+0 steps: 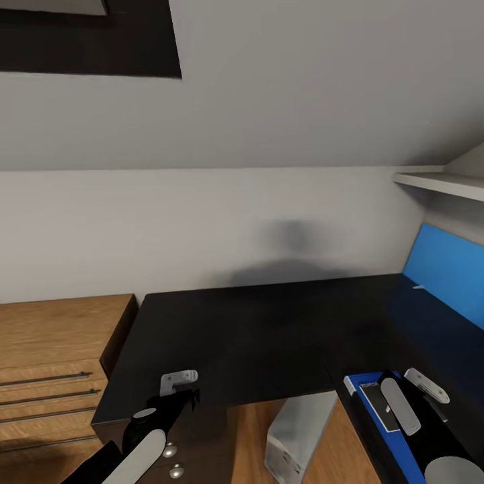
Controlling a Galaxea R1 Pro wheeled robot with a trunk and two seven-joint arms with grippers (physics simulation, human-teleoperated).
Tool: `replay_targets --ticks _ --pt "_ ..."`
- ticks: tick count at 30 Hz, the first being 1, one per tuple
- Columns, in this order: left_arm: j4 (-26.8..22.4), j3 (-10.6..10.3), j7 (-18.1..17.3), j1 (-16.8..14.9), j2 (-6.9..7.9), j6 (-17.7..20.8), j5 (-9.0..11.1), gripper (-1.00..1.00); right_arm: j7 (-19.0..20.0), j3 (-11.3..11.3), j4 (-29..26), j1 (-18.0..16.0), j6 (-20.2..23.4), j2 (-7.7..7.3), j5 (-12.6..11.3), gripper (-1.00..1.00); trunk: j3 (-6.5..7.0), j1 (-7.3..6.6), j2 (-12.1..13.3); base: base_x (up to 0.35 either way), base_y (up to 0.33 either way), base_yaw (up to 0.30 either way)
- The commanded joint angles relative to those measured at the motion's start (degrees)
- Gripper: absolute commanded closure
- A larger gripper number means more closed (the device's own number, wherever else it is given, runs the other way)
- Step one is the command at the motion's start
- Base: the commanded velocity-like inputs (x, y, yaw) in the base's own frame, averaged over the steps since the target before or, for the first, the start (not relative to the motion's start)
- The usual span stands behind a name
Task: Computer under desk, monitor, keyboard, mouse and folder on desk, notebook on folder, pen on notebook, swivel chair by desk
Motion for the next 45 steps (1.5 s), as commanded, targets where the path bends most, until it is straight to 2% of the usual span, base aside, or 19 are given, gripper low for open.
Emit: replay_targets --ticks 1,13,14,25,38,45 --pt "-0.1 -0.1 0.4 -0.1 0.05 0.1 0.3 -1.00 -0.2 0.0 -0.1 0.0 0.3 -0.01 -0.2 1.00 -0.26 0.24 -0.5 0.000 0.000 0.000" --pt "-1.0 -0.1 0.4 -0.1 0.13 0.2 0.4 -1.00 -0.2 0.0 -0.1 0.0 0.3 -0.02 -0.2 1.00 -0.44 0.45 -0.9 0.000 0.000 0.000" --pt "-1.1 -0.1 0.4 -0.1 0.13 0.2 0.5 -1.00 -0.2 0.0 -0.1 0.0 0.3 -0.02 -0.2 -1.00 -0.44 0.45 -0.9 0.000 0.000 0.000" --pt "-1.1 -0.1 0.4 -0.1 0.29 0.3 0.6 -1.00 -0.3 0.1 -0.2 0.0 0.3 -0.02 -0.1 -1.00 -0.44 0.45 -0.9 0.000 0.000 0.000" --pt "-1.1 -0.1 0.4 -0.1 0.40 0.3 0.7 -1.00 -0.4 0.1 -0.5 0.0 -0.1 0.07 -0.1 -1.00 1.89 -2.40 4.3 0.000 0.000 0.000" --pt "-1.1 -0.1 0.4 -0.1 0.40 0.3 0.7 -1.00 -0.7 0.2 -3.5 0.0 -0.2 0.34 0.0 -1.00 3.15 -3.94 7.1 0.000 0.000 0.000"
